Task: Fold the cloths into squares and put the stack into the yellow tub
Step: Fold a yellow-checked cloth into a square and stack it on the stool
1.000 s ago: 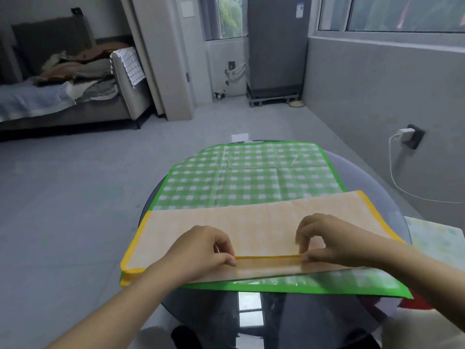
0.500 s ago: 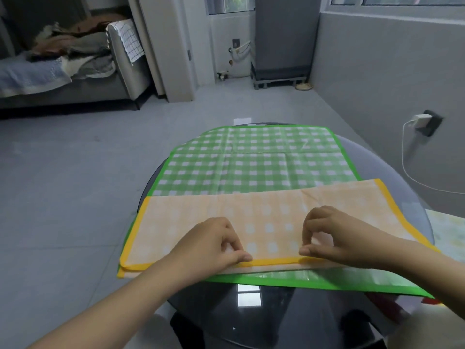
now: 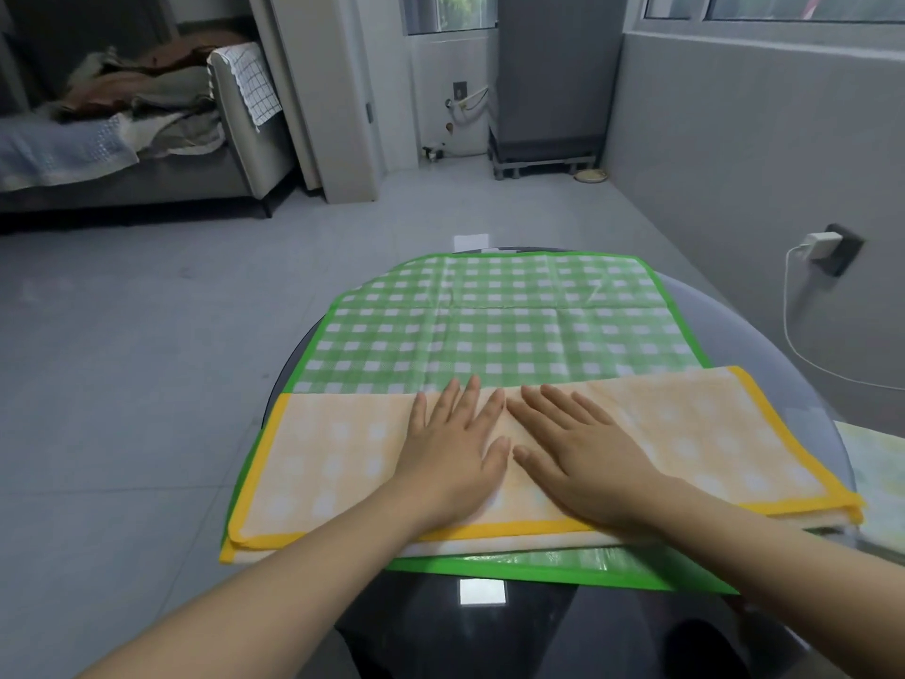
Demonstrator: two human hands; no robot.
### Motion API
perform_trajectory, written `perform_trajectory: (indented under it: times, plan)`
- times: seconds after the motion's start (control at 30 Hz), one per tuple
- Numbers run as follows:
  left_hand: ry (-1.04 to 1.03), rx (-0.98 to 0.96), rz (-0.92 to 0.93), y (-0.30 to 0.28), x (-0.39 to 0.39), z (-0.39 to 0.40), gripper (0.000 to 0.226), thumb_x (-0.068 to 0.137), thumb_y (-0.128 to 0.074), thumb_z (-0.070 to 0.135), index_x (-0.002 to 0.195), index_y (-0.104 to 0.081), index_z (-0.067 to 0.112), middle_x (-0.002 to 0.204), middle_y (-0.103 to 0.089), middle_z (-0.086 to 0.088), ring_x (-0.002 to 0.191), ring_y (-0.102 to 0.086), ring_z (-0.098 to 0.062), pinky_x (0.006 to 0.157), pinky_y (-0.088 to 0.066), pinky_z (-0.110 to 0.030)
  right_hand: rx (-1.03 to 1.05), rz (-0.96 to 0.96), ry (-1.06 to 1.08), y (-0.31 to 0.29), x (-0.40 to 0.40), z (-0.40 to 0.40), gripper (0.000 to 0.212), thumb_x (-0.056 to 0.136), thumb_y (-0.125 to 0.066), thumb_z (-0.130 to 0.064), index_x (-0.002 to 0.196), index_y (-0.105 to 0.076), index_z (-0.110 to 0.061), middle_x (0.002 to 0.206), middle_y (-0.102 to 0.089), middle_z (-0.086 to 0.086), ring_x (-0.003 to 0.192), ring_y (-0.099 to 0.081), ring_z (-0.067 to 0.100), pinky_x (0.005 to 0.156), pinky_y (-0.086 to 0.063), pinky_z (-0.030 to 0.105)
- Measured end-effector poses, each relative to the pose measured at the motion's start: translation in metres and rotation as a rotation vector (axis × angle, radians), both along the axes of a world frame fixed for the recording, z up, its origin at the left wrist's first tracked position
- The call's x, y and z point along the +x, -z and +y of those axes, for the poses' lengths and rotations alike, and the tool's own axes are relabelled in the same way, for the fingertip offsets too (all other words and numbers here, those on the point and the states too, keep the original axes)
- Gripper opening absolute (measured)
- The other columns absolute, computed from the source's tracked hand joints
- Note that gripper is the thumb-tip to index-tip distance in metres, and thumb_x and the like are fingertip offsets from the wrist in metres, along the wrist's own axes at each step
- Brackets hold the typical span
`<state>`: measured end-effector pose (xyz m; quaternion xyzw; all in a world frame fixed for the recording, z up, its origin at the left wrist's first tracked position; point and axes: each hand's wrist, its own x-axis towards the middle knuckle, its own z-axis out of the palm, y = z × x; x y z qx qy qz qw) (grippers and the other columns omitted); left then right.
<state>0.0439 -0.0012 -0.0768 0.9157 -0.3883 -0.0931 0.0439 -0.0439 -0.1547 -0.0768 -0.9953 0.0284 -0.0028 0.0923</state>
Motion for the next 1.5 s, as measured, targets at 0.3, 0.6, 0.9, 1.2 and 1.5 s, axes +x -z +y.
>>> perform_trajectory:
  times: [0.3, 0.6, 0.9, 1.2, 1.5]
  plan:
    - [-0.001, -0.015, -0.022, 0.004, 0.0, 0.002, 0.057, 0.098, -0.011, 0.049, 0.149, 0.01, 0.035, 0.157, 0.021, 0.007, 0.143, 0.024, -0.011, 0.116, 0.013, -0.046, -0.061, 0.066, 0.326, 0.001, -0.022, -0.085, 0.066, 0.091, -0.009, -0.061, 0.149, -0.001, -0.032, 0.158, 0.002, -0.008, 0.145, 0.005, 0.009, 0.118, 0.003, 0.03]
    - [0.019, 0.011, 0.009, 0.0, -0.001, -0.002, 0.059, 0.098, -0.011, 0.05, 0.149, 0.012, 0.033, 0.157, 0.022, 0.007, 0.142, 0.026, -0.011, 0.115, 0.016, -0.047, -0.031, 0.05, 0.424, -0.004, -0.026, -0.098, 0.062, 0.095, -0.016, -0.053, 0.15, -0.006, -0.026, 0.159, 0.001, 0.002, 0.146, 0.003, 0.017, 0.118, 0.0, 0.034]
    - [0.055, -0.065, 0.002, 0.002, -0.013, -0.029, 0.054, 0.101, -0.013, 0.038, 0.151, 0.003, 0.028, 0.159, 0.011, 0.007, 0.144, 0.015, -0.007, 0.117, 0.013, -0.04, 0.061, -0.028, 0.102, 0.004, 0.002, -0.019, 0.076, 0.083, 0.008, -0.057, 0.15, -0.006, -0.023, 0.158, 0.0, -0.005, 0.144, 0.006, 0.006, 0.113, 0.008, 0.022]
    - [-0.175, -0.034, -0.045, 0.003, 0.035, 0.059, 0.052, 0.1, -0.01, 0.04, 0.15, 0.005, 0.033, 0.159, 0.011, 0.008, 0.145, 0.014, -0.006, 0.118, 0.012, -0.035, -0.028, 0.037, 0.099, 0.0, -0.001, -0.017, 0.071, 0.086, 0.001, -0.059, 0.149, 0.003, -0.027, 0.157, 0.008, -0.007, 0.133, 0.019, -0.002, 0.114, 0.012, 0.026]
    - [-0.226, -0.12, 0.103, -0.02, 0.06, 0.086, 0.056, 0.094, -0.044, 0.049, 0.146, -0.024, 0.041, 0.156, -0.018, 0.007, 0.144, -0.01, -0.013, 0.116, 0.0, -0.038, -0.033, 0.044, 0.095, -0.007, 0.007, -0.007, 0.066, 0.093, -0.005, -0.052, 0.15, -0.009, -0.02, 0.158, -0.001, 0.0, 0.146, 0.0, 0.015, 0.117, 0.0, 0.03]
